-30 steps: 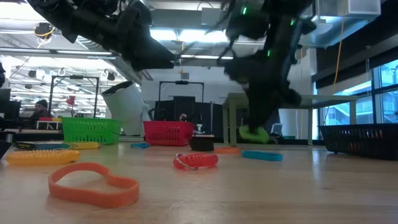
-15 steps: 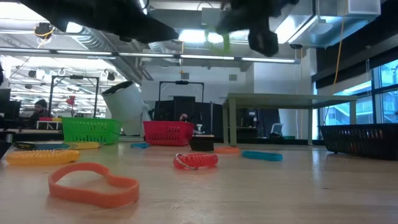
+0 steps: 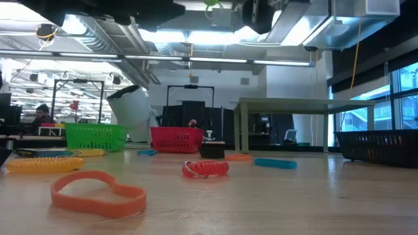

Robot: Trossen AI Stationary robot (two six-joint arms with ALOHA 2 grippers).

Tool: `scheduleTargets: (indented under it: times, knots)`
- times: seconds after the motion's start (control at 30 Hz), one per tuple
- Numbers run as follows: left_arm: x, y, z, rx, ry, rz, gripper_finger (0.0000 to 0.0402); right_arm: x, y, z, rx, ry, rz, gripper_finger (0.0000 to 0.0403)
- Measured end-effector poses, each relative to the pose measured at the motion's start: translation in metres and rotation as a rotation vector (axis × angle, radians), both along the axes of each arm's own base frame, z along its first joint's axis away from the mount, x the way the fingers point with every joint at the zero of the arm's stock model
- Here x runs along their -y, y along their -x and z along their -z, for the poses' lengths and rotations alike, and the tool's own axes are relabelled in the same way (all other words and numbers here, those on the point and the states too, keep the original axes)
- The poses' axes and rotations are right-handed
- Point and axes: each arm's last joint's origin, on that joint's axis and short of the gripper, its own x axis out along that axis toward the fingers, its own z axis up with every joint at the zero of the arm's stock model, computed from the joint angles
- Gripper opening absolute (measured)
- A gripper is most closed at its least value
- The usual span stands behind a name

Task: Pick & Place Office Desk Supplies
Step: Put the green spring keychain into the green basket

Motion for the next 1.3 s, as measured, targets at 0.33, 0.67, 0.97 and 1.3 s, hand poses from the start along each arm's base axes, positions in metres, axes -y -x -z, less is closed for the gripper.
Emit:
scheduleTargets:
  times: [0.33, 0.67, 0.97, 1.3]
  knots:
    - [0.002, -0.013, -0.016, 0.063, 0.041, -0.015, 0.0233, -0.007, -0.002, -0.002, 0.048, 0.006, -0.027, 0.0002]
    - [0.010, -0.040, -0.023, 0.057, 0.019, 0.062, 0.0232, -0.008, -0.002, -0.002, 0.056, 0.013, -0.028, 0.0002]
    - [0.012, -0.042, -0.020, 0.046, 0.022, 0.122, 0.0176, -0.008, -0.002, -0.002, 0.062, 0.021, -0.035, 0.0002]
    - [0.012, -0.042, -0.021, 0.053, 0.020, 0.118, 0.0032, -0.008, -0.002, -0.003, 0.067, 0.022, -0.035, 0.0005]
